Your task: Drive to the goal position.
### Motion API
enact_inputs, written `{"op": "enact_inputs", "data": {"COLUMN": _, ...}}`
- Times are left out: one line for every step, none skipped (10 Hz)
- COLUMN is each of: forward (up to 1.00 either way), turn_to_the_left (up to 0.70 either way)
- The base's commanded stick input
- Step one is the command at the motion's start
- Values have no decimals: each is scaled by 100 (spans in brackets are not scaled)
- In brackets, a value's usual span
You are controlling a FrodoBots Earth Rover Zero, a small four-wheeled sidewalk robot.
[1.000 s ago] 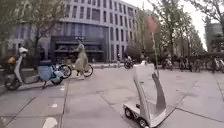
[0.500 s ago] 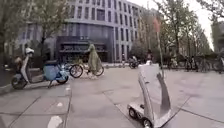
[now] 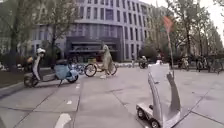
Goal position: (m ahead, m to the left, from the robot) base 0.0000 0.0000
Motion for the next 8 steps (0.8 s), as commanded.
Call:
{"op": "enact_inputs", "data": {"forward": 0, "turn_to_the_left": 0}}
{"op": "enact_inputs", "data": {"forward": 0, "turn_to_the_left": 0}}
{"op": "enact_inputs", "data": {"forward": 0, "turn_to_the_left": 0}}
{"op": "enact_inputs", "data": {"forward": 0, "turn_to_the_left": 0}}
{"op": "enact_inputs", "data": {"forward": 0, "turn_to_the_left": 0}}
{"op": "enact_inputs", "data": {"forward": 0, "turn_to_the_left": 0}}
{"op": "enact_inputs", "data": {"forward": 0, "turn_to_the_left": 0}}
{"op": "enact_inputs", "data": {"forward": 0, "turn_to_the_left": 0}}
